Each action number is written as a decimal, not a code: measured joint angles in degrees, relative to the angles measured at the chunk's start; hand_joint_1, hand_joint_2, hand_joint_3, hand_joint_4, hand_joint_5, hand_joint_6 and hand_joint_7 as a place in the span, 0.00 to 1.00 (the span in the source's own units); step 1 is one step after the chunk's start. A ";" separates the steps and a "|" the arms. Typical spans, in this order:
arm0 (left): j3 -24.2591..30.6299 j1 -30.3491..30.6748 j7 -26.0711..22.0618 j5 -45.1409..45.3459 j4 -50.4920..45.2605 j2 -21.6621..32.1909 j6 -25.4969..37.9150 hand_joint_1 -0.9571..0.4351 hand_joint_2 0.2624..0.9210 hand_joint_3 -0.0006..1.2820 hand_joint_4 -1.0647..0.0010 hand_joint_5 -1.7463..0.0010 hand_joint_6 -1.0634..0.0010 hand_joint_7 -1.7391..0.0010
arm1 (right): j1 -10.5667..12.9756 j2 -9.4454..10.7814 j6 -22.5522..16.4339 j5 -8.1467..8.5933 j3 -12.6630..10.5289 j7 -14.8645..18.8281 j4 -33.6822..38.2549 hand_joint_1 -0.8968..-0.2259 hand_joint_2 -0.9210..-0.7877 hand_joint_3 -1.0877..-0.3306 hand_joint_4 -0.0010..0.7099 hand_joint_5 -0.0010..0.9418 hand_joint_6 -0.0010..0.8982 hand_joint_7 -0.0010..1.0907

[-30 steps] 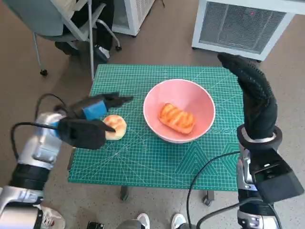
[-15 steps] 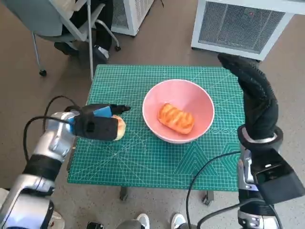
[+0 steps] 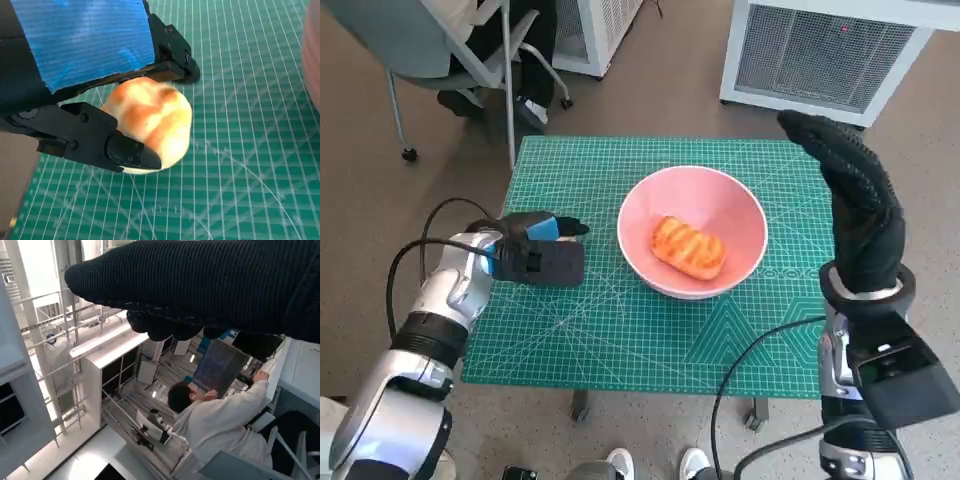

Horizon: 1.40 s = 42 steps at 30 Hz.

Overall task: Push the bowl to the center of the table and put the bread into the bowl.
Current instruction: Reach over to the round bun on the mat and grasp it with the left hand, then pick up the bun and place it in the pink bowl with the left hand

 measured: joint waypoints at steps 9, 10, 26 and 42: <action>2.80 2.23 -0.59 -2.59 -6.08 1.81 -2.30 0.69 1.00 0.12 0.46 0.29 0.49 0.25 | 0.05 0.03 0.08 -0.01 0.04 -0.01 -0.12 0.52 0.00 0.46 0.43 0.00 0.00 0.66; 3.61 2.69 -0.90 -3.23 -7.77 2.08 -2.23 0.69 1.00 0.12 0.46 0.29 0.49 0.25 | 0.03 0.05 0.11 -0.01 0.06 -0.01 -0.13 0.52 0.00 0.46 0.43 0.00 0.00 0.66; 13.99 1.67 2.17 -8.14 -35.69 2.40 -0.01 0.69 1.00 0.05 0.34 0.34 0.41 0.33 | -0.16 0.24 0.17 0.03 0.34 -0.01 0.22 0.51 0.00 0.46 0.43 0.00 0.00 0.66; 9.93 -2.99 8.05 -7.32 -36.27 -7.49 -5.14 0.69 1.00 0.05 0.34 0.34 0.43 0.32 | -0.43 0.51 0.17 0.00 0.77 -0.02 0.88 0.52 0.00 0.46 0.43 0.00 0.00 0.66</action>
